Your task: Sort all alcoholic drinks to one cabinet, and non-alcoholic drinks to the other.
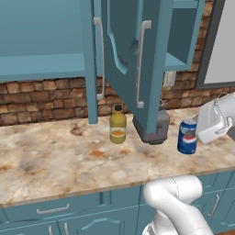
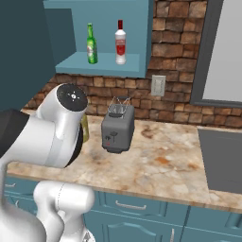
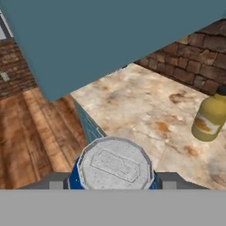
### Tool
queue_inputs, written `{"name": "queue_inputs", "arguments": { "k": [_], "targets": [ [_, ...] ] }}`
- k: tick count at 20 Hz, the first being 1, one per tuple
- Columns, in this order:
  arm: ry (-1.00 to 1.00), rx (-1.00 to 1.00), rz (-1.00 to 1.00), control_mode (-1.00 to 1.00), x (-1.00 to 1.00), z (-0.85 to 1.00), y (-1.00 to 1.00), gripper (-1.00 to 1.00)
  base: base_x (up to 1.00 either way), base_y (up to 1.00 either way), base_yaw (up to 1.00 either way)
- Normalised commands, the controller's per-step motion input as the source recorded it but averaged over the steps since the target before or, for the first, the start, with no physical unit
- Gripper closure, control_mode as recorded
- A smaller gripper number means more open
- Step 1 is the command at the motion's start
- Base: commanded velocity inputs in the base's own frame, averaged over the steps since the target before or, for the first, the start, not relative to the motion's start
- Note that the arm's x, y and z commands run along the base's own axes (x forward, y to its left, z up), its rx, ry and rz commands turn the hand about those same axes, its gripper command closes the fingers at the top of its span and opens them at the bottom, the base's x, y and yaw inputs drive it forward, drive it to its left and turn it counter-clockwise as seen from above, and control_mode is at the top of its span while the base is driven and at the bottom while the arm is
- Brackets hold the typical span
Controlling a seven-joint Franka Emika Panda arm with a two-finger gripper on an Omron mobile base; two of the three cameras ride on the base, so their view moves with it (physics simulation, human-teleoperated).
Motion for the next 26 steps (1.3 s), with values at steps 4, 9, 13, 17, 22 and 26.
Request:
{"name": "queue_inputs", "arguments": {
  "k": [4, 9, 13, 17, 22, 26],
  "targets": [
    [0.00, 0.00, 0.00, 1.00, -0.04, 0.00, 0.00, 1.00, -0.43, 0.07, 0.00],
    [0.00, 0.00, 0.00, 1.00, 0.00, 0.00, 0.00, 1.00, -0.77, 0.38, 0.00],
    [0.00, 0.00, 0.00, 1.00, 0.00, 0.00, 0.00, 1.00, -0.33, 0.82, -0.02],
    [0.00, 0.00, 0.00, 1.00, 0.00, 0.00, 0.00, 1.00, -0.10, 1.00, -0.03],
    [0.00, 0.00, 0.00, 1.00, 0.00, 0.00, 0.00, 1.00, 0.00, 1.00, -0.02],
    [0.00, 0.00, 0.00, 1.00, 0.00, 0.00, 0.00, 1.00, 0.06, 0.96, -0.03]
  ]
}}
